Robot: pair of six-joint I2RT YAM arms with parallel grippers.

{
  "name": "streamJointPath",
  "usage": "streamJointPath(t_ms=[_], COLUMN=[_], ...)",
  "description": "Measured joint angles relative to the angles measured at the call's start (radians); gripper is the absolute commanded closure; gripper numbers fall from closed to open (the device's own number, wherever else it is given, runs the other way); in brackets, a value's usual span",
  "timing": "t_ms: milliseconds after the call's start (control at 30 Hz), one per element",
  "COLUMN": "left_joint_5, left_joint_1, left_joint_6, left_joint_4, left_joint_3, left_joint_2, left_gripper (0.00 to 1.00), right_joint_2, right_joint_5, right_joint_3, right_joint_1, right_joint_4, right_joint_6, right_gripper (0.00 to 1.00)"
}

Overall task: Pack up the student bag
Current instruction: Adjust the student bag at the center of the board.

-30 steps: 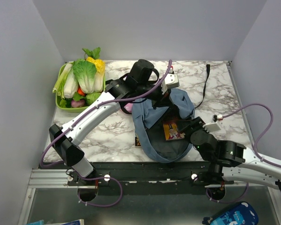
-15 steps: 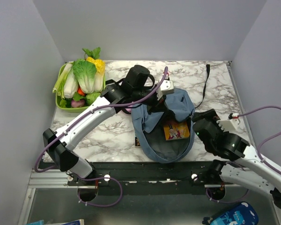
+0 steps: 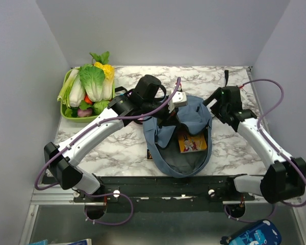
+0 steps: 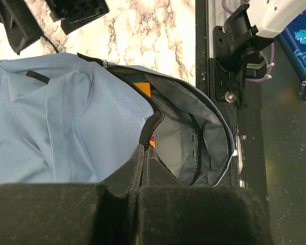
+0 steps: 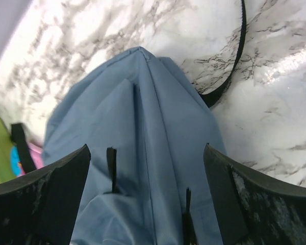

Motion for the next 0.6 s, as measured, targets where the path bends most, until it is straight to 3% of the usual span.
streamJointPath(t_ms=[367, 433, 467, 533, 567, 600], left_joint_5=[-0.001, -0.005, -0.006, -0.008, -0.008, -0.008], left_joint_1=[0.000, 0.000, 0.000, 0.000, 0.000, 0.000], left_joint_6=[0.000, 0.001, 0.001, 0.002, 0.002, 0.001], left_joint_4=[-0.002, -0.003, -0.003, -0.003, -0.004, -0.004], left_joint_3=[0.020, 0.028, 0.031, 0.034, 0.035, 0.035], left_joint_2=[0.005, 0.007, 0.009, 0.011, 0.011, 0.011], left_gripper=[1.00, 1.00, 1.00, 1.00, 1.00, 1.00], right_joint_2=[0.357, 0.389, 0.400, 0.415, 0.420, 0.426], right_joint_5=[-0.285, -0.349, -0.378, -0.422, -0.442, -0.457], right_joint_3=[0.097, 0.093, 0.088, 0.078, 0.075, 0.072], right_joint_1=[-0.090, -0.094, -0.095, -0.096, -0.097, -0.097], right_joint_4=[0.077, 0.119, 0.143, 0.184, 0.200, 0.214], right_joint_6=[-0.219, -0.222, -0.222, -0.224, -0.221, -0.215], right_gripper=[0.02, 0.13, 0.31, 0.52, 0.68, 0.76])
